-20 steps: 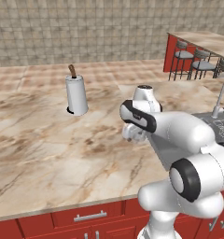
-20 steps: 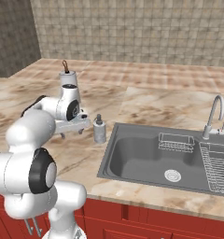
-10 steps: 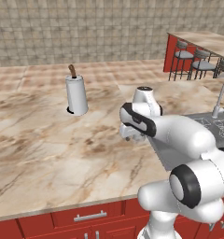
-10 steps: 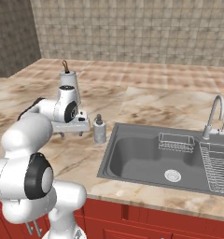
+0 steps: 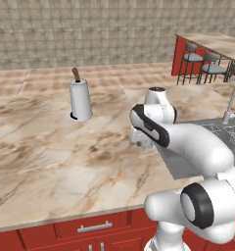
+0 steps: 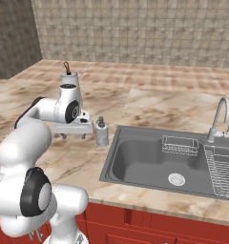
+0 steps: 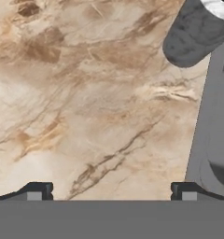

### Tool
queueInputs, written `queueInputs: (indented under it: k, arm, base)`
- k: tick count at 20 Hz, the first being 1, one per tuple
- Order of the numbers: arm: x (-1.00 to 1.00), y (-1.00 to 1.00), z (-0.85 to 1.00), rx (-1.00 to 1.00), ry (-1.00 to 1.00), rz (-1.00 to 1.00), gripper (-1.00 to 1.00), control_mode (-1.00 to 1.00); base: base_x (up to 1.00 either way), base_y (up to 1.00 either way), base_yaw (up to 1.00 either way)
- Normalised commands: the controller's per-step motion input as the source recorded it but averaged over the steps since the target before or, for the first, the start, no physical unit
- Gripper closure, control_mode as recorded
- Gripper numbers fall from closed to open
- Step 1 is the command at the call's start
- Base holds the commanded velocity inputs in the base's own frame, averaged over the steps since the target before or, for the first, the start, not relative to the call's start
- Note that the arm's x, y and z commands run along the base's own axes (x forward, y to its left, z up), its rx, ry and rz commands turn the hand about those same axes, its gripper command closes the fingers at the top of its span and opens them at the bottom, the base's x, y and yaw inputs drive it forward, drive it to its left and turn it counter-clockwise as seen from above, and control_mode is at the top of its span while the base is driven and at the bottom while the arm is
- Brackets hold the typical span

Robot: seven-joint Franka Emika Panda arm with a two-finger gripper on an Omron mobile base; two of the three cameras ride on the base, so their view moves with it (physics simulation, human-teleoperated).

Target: Locate and retrieve the soap dispenser and soap dispenser from the cabinet. Place them next to the sink.

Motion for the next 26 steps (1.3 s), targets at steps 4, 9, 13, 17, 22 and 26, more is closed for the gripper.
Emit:
queueInputs:
  k: [4, 9, 13, 17, 22, 26]
  arm:
    - [-0.56, -0.18, 0.3, 0.01, -0.06, -0.16, -1.0, -1.0]
    - [-0.63, -0.14, 0.35, 0.0, -0.07, -0.14, -1.0, -1.0]
    - [-0.71, -0.09, 0.29, 0.02, -0.09, -0.17, -1.0, -1.0]
    - [-0.61, -0.04, 0.34, 0.02, -0.13, -0.14, -1.0, -1.0]
    - [-0.51, 0.0, 0.33, 0.0, -0.13, -0.12, -1.0, -1.0]
    - [-0.21, 0.03, 0.16, 0.0, -0.08, -0.05, -1.0, -1.0]
  base:
    - [0.0, 0.0, 0.0]
    - [0.0, 0.0, 0.0]
    - [0.0, 0.0, 0.0]
    - [0.0, 0.0, 0.0]
    - [0.0, 0.0, 0.0]
    - [0.0, 0.0, 0.0]
